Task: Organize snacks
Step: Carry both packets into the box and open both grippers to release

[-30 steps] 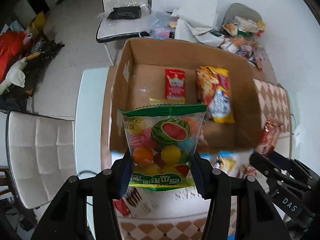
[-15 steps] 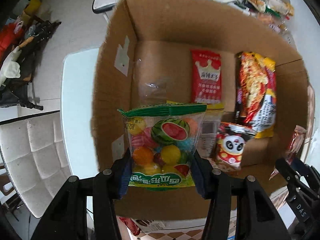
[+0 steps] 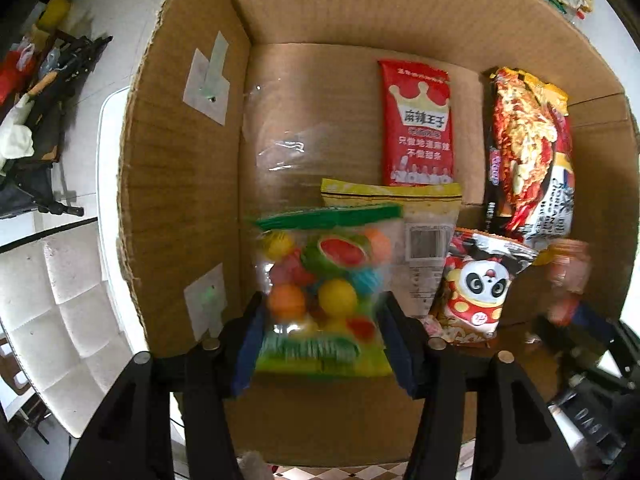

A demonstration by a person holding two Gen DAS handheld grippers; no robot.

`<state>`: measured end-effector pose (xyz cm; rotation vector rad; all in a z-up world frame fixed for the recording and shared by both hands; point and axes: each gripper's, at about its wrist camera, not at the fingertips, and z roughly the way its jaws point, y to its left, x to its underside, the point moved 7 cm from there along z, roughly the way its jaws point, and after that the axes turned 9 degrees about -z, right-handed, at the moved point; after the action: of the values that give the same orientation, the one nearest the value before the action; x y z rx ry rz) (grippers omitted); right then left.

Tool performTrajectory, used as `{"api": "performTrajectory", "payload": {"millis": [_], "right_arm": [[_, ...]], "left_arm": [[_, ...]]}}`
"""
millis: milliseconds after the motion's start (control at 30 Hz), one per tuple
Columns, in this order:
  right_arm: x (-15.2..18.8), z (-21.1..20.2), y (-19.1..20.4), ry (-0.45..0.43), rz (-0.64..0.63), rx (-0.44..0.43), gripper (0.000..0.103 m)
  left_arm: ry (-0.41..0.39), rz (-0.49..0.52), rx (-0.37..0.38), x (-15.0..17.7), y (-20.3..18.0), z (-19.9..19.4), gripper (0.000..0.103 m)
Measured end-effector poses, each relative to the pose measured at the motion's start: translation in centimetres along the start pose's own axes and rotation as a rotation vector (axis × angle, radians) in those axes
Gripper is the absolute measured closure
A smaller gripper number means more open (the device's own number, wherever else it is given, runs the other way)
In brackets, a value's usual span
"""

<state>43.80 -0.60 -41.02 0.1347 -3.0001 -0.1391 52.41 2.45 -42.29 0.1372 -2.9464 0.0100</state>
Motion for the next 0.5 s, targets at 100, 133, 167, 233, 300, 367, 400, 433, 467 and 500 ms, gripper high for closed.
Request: {"api": "performTrajectory", "payload": {"millis": [100,133,167,233,300,367,400,433,467,500], "right_arm": [[0.3,0.5,0.4,0.025,-0.006,-0.005,0.011],[0.3,0.5,0.4,0.018,-0.011,0.004,0.011],[0.3,0.4,0.5,0.015,-0.014,0.008,0.011],[0.4,0.3,0.7,0.008,-0.012,-0.002,0.011],[0.4,-0.1,0.7,-0.005,-0.010,-0.002,0.011],[0.5,-0.6,1.0,-0.020,-0.003,-0.002,0.011],[0.5,-1.0,1.0,-0.033,0.003,-0.006,0.011],[0.6,-1.2,1.1,-0.042,0.007,-0.007,0.011],[0.8,-1.6,1.1,-0.055,0.011,-0.005,0.011],[0.8,-2.1,1.2,-0.066,0.013,-0.002,0.011]], "left_arm": [[-0.014,-0.009,0.023,-0.1,-0.2,-0.4,0.020],[-0.023,-0.011,0.024,-0.2,-0.4,-0.6,0.018],[-0.030,-0.013,0.024,-0.2,-0.4,-0.8,0.018],[-0.036,-0.016,0.027,-0.2,-0.3,-1.2,0.018],[-0.041,-0.019,0.030,-0.2,-0.5,-1.6,0.018],[-0.054,-0.017,0.044,0.3,-0.7,-2.3,0.018],[-0.064,-0.018,0.049,0.5,-0.7,-2.6,0.018],[-0.076,-0.018,0.054,0.7,-0.8,-3.1,0.018],[-0.092,-0.020,0.056,1.1,-0.9,-3.5,0.018],[-0.121,-0.024,0.062,1.5,-0.9,-4.2,0.018]]}}
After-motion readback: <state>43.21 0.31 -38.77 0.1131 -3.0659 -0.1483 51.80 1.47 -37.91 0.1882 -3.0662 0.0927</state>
